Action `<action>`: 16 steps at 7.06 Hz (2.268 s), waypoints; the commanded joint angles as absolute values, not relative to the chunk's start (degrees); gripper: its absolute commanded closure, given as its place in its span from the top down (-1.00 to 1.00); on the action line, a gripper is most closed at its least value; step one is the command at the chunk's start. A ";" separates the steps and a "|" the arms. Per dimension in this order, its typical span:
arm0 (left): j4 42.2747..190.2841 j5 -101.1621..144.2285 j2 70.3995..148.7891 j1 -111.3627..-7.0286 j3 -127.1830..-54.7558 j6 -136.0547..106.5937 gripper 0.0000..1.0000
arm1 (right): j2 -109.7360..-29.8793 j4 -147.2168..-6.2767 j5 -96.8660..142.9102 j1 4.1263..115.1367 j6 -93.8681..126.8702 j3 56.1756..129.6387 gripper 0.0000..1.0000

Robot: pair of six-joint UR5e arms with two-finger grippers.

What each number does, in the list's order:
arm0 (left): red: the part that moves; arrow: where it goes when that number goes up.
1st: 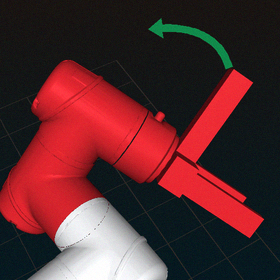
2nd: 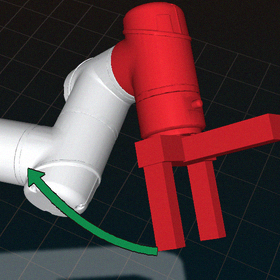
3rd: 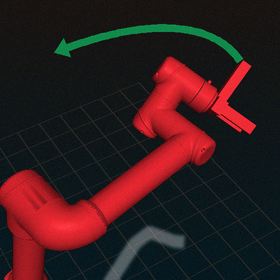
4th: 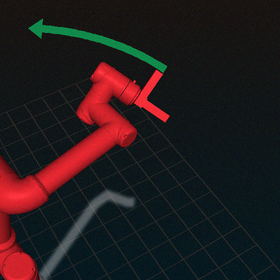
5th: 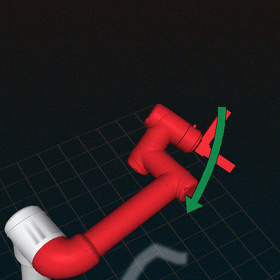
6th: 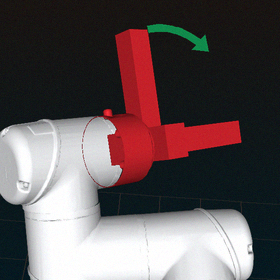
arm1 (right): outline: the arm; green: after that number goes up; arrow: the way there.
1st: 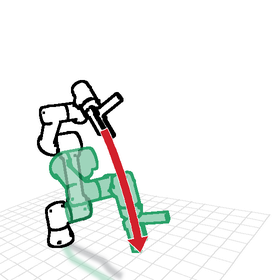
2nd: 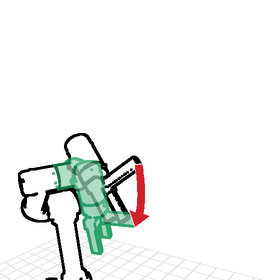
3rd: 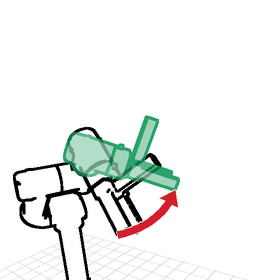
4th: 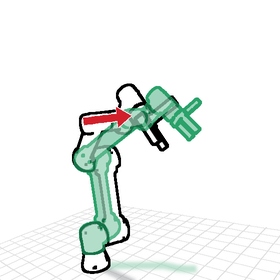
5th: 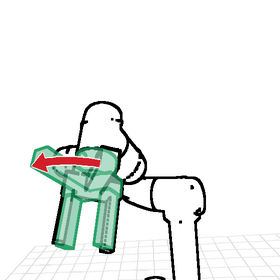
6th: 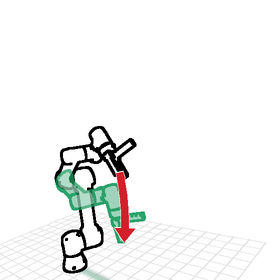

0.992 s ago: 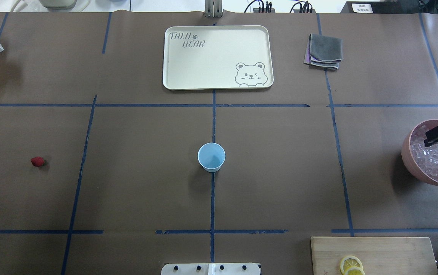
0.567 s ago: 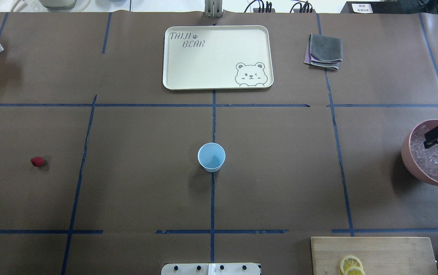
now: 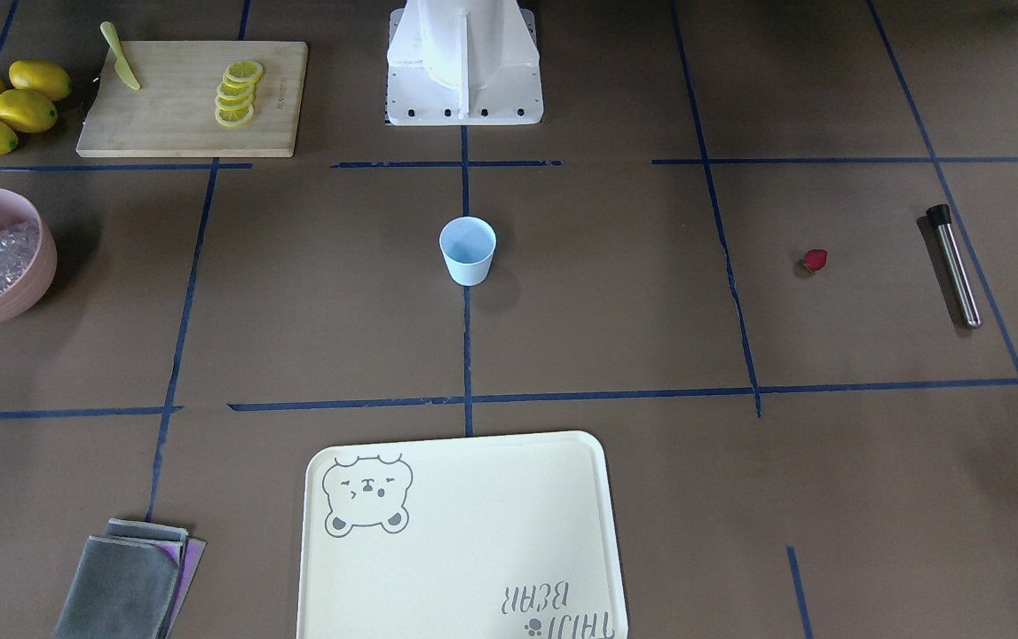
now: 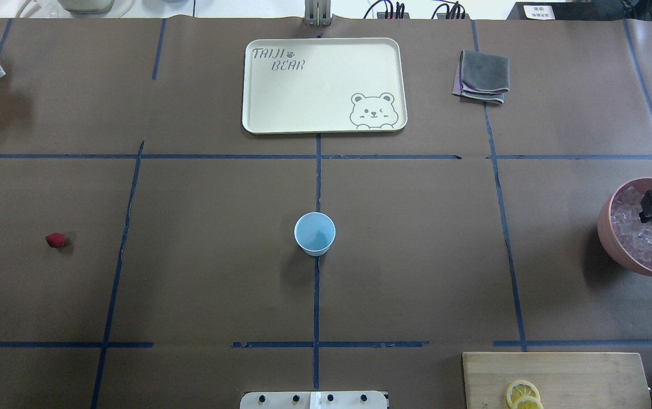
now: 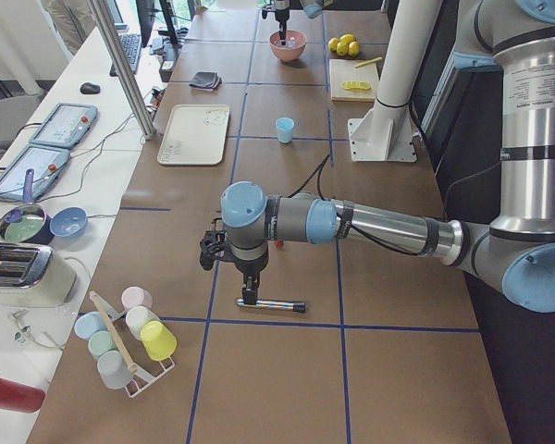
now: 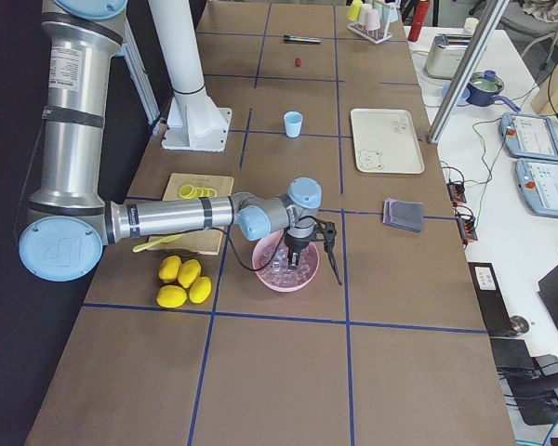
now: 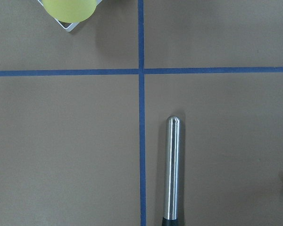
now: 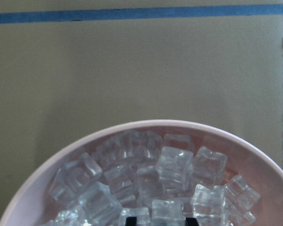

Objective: Mash ice and strawberries in cup
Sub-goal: 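Lower the right gripper into the pink bowl and grasp an ice cube, then carry the ice cube with the right gripper over the light-blue cup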

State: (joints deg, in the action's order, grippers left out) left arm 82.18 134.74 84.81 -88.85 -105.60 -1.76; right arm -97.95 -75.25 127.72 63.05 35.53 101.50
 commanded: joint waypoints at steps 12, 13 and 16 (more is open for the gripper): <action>84.02 134.91 84.81 -88.77 -106.08 -1.58 1.00 | -65.52 -76.20 115.45 37.85 94.86 114.27 -0.97; 83.85 136.65 84.73 -88.77 -106.87 -1.76 1.00 | -63.65 -76.20 109.83 32.66 98.66 113.30 -0.97; 83.94 142.21 84.55 -88.42 -106.27 -1.15 1.00 | -57.14 -75.85 100.02 24.88 102.04 105.40 -0.97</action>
